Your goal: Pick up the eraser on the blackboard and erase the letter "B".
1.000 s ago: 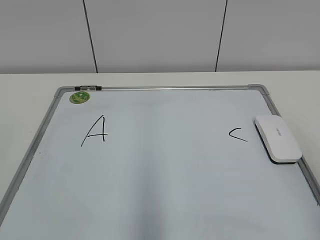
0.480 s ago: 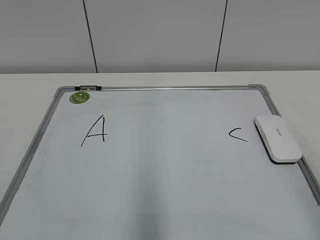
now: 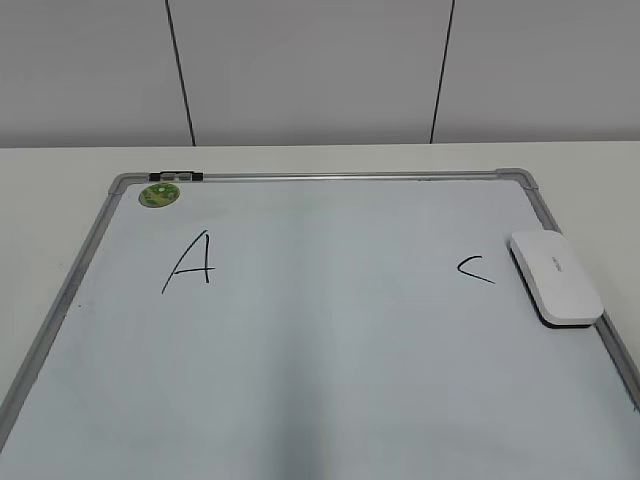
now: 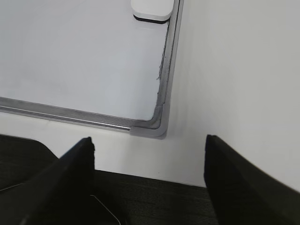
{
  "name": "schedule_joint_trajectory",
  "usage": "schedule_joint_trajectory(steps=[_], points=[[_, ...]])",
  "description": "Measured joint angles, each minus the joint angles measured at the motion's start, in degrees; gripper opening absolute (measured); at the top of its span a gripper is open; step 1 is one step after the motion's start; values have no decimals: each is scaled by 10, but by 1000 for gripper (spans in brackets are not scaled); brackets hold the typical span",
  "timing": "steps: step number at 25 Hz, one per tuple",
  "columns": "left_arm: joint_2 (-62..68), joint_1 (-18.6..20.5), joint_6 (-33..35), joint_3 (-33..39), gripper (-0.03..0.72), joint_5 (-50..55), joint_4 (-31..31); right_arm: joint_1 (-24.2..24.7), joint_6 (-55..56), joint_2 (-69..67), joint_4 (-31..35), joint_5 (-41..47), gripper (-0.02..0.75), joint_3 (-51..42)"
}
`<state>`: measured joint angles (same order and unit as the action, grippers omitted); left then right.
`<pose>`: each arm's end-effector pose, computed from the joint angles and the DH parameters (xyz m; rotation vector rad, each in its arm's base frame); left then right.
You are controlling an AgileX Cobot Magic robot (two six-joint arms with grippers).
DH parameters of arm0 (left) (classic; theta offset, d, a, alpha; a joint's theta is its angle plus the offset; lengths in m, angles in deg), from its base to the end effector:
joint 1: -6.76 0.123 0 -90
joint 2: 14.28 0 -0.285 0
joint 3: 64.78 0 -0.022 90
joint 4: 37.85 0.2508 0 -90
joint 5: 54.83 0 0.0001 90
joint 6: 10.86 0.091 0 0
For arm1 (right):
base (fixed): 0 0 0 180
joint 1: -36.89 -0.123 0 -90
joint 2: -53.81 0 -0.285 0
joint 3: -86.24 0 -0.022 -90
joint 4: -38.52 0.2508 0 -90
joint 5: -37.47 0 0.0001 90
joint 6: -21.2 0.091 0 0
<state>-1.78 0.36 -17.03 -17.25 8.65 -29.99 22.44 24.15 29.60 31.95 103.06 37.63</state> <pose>0.0047 0.0107 0.2794 -0.0007 2.1472 0.0401 0.0347 -0.0009 0.2674 -0.2504 2.3941 -0.0075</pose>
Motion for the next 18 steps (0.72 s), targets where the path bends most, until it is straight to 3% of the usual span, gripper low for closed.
schedule_joint_trajectory(steps=[18], points=[[-1,-18,5,0,279,-1,-13,0,-1,1,6,-1,539,0]])
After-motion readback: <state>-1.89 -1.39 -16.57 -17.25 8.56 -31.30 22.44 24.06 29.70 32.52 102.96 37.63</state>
